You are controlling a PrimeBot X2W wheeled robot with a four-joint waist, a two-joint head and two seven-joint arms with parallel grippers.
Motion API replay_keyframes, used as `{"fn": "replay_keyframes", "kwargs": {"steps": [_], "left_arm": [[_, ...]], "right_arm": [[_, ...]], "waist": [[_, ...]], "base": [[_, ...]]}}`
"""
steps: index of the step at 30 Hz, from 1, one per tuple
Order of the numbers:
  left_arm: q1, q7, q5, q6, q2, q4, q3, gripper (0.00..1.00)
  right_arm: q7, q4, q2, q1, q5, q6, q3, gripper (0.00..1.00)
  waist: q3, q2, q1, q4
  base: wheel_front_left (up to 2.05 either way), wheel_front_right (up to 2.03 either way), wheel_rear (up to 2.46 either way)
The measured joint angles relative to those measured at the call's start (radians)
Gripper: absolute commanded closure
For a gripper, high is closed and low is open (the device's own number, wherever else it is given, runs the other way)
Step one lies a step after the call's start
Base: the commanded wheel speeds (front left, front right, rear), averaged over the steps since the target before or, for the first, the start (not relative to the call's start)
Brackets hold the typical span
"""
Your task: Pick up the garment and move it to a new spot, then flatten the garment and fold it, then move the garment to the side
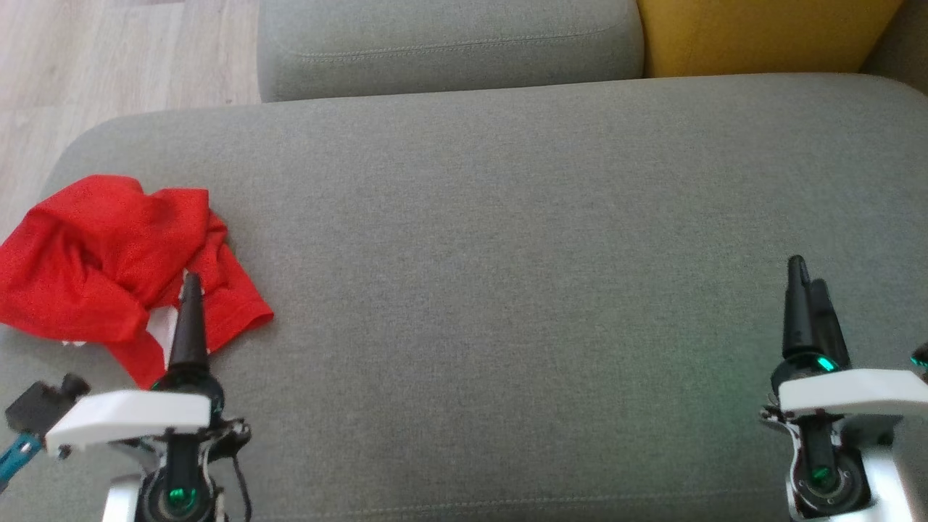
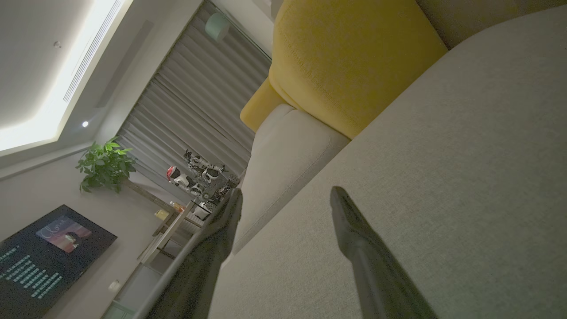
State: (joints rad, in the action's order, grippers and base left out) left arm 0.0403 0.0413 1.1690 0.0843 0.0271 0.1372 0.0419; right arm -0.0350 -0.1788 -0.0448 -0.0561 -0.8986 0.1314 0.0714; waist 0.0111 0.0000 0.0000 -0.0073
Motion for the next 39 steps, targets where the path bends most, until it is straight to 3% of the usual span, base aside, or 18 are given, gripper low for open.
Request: {"fn": "replay_keyframes", "kwargs": {"steps": [24, 39], "left_arm": [[0.028, 0.066, -0.534, -0.095, 0.009, -0.057, -0.207, 0.0], [0.054, 0.108, -0.757, -0.251, 0.085, -0.043, -0.354, 0.0]], "right_arm": [[-0.07, 0.03, -0.039, -0.029, 0.427, 0.0, -0.1, 0.0], [-0.113, -0.002, -0.063, -0.057, 0.646, 0.0, -0.156, 0.0]], "waist": [[0.015, 0.0, 0.0, -0.019], [0.016, 0.0, 0.0, -0.019]], "base": [[0.0, 0.0, 0.0], [0.0, 0.0, 0.0]]}}
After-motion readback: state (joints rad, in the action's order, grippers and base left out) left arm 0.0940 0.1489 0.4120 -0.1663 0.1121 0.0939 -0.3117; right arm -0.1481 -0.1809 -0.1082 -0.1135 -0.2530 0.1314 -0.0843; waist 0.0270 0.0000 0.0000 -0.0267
